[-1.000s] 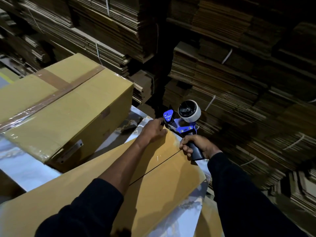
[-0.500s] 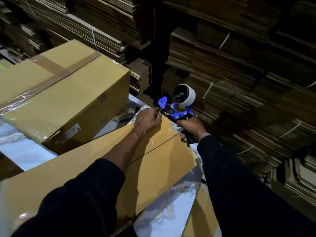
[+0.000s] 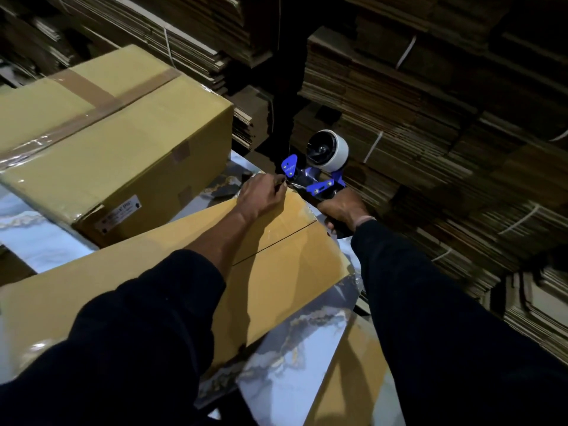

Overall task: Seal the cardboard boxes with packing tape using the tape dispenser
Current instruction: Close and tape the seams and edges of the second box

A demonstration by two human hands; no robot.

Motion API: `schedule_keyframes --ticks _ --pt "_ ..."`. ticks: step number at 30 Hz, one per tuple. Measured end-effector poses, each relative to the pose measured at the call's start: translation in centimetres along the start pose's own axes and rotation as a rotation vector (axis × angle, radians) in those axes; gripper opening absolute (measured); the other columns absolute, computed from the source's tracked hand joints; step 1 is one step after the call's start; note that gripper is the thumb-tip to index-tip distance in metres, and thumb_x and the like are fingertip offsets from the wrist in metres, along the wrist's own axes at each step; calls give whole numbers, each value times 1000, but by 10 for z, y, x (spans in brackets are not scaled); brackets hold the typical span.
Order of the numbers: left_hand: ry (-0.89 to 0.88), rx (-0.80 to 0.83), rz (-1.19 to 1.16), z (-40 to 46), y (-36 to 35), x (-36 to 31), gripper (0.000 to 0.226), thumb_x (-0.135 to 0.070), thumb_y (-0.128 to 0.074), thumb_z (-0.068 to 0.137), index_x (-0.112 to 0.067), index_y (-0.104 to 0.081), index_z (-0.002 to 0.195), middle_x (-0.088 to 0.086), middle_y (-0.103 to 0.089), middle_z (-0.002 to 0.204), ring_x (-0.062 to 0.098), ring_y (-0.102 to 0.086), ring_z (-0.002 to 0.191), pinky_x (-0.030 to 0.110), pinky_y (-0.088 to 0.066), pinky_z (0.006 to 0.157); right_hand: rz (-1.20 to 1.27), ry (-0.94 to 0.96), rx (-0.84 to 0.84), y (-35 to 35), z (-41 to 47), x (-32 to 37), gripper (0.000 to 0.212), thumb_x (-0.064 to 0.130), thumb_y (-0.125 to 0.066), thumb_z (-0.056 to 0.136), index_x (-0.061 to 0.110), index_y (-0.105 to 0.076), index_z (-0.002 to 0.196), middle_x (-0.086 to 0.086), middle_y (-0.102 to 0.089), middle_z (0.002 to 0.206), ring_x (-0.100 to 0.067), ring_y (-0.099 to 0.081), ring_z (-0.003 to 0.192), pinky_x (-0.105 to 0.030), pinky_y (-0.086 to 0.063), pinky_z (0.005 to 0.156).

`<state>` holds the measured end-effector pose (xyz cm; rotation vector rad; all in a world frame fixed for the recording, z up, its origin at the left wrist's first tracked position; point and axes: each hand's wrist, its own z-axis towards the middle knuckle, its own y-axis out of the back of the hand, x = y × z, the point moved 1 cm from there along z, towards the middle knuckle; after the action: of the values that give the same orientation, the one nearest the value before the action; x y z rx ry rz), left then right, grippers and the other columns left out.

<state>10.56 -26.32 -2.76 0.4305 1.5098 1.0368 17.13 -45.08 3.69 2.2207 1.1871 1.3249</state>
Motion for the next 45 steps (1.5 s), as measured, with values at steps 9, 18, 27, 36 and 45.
schedule_keyframes --ticks 9,18,27,36,45 --pt "-2 22 28 2 -3 1 29 -35 -51 108 -20 -71 123 8 -65 90 31 -67 89 33 -42 71 -86 35 54 21 -12 -25 10 2 -56 82 11 -54 86 -19 -54 67 -21 -47 43 -30 -42 46" --pt "-40 84 15 2 3 2 48 -37 -57 100 -22 -59 146 14 -73 109 34 -67 100 36 -46 77 -122 52 59 28 -13 -34 4 5 -60 85 7 -59 89 -18 -61 64 -24 -54 47 -35 -48 51" --pt "-12 106 23 2 4 -1 45 -36 -58 104 -18 -59 145 14 -72 108 31 -66 100 36 -47 76 -99 42 47 28 -24 -38 7 3 -59 83 8 -60 89 -17 -59 64 -22 -50 43 -31 -45 45" --pt "28 156 -36 0 6 -1 52 -40 -59 104 -19 -52 151 16 -65 138 33 -60 128 45 -48 103 -154 33 16 51 -52 -78 8 3 -63 82 -2 -65 76 -18 -62 54 -24 -54 42 -28 -44 44" --pt "25 170 -41 -1 6 0 50 -39 -59 104 -20 -53 150 17 -67 129 33 -61 122 47 -51 102 -191 57 -21 51 -58 -80 10 4 -65 82 -4 -68 78 -18 -66 57 -25 -59 42 -27 -46 44"
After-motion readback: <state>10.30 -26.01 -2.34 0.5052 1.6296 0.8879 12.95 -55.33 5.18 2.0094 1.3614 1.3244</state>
